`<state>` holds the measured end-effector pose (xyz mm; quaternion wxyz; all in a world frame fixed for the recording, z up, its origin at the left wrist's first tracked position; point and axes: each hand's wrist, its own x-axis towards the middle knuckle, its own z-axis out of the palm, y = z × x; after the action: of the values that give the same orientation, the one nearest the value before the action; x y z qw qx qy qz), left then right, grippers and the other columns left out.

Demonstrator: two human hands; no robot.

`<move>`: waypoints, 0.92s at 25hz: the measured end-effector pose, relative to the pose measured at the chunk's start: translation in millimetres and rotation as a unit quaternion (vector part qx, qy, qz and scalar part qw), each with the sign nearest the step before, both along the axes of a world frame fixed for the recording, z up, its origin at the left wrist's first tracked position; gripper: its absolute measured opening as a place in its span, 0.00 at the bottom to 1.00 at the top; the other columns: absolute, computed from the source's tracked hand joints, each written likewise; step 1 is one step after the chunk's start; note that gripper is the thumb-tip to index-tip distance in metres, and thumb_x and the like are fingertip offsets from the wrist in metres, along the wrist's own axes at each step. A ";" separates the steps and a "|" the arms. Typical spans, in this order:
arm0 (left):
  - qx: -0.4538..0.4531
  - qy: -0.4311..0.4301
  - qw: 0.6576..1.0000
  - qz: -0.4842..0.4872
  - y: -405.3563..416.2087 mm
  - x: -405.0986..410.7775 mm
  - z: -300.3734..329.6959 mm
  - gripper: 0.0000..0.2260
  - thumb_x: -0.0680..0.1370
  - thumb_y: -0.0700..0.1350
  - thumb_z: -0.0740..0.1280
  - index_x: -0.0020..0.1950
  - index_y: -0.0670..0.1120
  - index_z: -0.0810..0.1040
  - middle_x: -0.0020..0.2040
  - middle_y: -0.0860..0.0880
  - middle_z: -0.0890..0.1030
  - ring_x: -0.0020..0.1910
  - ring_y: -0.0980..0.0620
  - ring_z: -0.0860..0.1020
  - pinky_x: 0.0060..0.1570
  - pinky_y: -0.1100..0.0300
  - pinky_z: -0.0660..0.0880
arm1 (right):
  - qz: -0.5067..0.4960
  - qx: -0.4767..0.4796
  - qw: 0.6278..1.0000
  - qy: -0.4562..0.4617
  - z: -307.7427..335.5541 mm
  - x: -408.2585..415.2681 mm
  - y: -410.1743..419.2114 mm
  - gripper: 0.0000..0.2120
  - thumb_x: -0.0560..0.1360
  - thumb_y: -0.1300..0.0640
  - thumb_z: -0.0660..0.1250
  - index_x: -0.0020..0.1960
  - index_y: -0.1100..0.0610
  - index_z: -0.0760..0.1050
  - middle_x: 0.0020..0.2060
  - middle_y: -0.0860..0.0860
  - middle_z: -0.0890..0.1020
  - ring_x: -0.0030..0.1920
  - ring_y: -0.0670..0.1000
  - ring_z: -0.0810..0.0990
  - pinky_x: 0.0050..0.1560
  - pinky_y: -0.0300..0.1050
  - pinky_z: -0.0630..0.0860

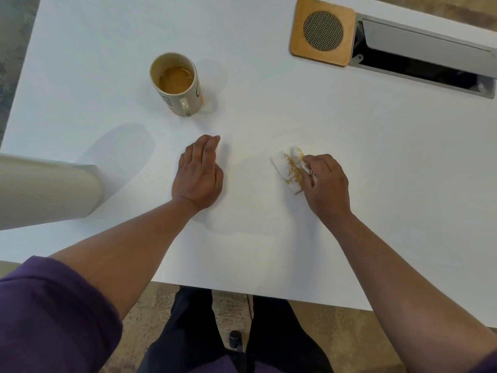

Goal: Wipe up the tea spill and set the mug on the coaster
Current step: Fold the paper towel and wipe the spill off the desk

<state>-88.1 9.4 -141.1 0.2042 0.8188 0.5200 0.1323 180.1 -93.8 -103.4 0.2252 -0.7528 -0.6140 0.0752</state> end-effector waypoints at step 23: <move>-0.009 0.010 1.000 0.000 0.3 0.2 -0.6 0.27 0.77 0.43 0.56 0.77 0.46 0.62 0.73 0.43 0.68 0.66 0.41 0.67 0.66 0.45 0.67 | -0.109 -0.096 0.968 0.206 27.5 -7.4 17.0 0.09 0.76 0.59 0.69 0.55 0.52 0.82 0.44 0.46 0.84 0.41 0.44 0.80 0.47 0.44 0.77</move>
<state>-87.9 9.6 -141.7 0.2065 0.8181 0.5233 0.1190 172.7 -76.9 -75.8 0.2802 -0.8017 -0.4584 0.2618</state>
